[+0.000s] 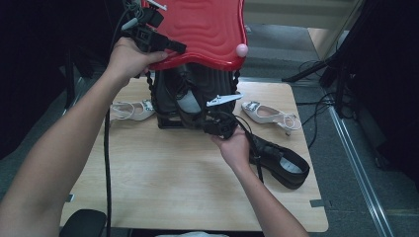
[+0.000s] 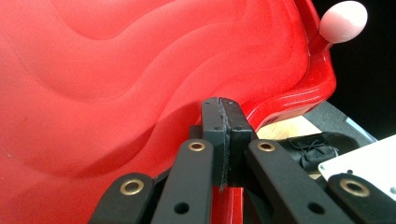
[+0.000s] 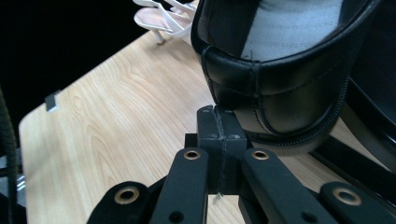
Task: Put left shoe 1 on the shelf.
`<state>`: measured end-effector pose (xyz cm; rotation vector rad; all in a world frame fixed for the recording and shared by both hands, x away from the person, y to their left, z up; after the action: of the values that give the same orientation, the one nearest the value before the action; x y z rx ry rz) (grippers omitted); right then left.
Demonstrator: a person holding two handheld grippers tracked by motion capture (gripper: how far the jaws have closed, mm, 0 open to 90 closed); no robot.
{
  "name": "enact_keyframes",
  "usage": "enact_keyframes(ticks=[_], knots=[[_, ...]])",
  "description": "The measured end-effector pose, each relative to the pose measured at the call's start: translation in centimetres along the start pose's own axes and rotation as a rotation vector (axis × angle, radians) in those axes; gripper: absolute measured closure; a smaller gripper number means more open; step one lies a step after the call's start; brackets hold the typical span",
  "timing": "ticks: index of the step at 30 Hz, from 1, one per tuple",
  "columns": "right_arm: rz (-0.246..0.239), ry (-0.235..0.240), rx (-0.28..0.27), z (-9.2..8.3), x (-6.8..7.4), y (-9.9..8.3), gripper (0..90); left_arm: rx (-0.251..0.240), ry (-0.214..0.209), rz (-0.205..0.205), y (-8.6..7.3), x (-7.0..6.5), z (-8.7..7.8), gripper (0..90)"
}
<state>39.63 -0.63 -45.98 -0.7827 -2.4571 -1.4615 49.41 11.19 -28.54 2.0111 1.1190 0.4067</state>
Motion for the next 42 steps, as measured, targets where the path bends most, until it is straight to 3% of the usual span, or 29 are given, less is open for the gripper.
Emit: enact_keyframes(ticks=[21,28,31,39,42], knots=[[0.004,-0.056,0.001,3.7,-0.5,4.6,90.0,0.0,-0.005,-0.025,-0.1,0.0,-0.1,90.0],[0.007,-0.041,-0.029,5.6,-0.5,6.0,90.0,-0.002,-0.007,-0.028,-0.1,0.0,-0.1,90.0],[0.031,-0.024,-0.046,6.6,-0.5,6.7,90.0,-0.004,-0.006,-0.026,-0.2,0.0,-0.1,90.0],[0.057,0.012,-0.035,8.2,-1.1,6.3,90.0,-0.012,-0.009,-0.022,-0.2,0.0,-0.1,90.0],[0.043,0.056,-0.072,8.2,-0.7,6.1,90.0,-0.014,-0.013,-0.025,-0.2,0.1,-0.1,89.9]])
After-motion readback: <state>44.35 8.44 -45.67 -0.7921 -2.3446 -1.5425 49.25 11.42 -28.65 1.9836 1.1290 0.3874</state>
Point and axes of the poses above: each handheld gripper's, and its own axes: z roughly forward along the jaws, y roughly out of its top, x roughly to its left, the point moved 8 cm from there along z, roughly forward along the jaws, and after that the axes turned 14 degrees about y, right-handed, at the moved point
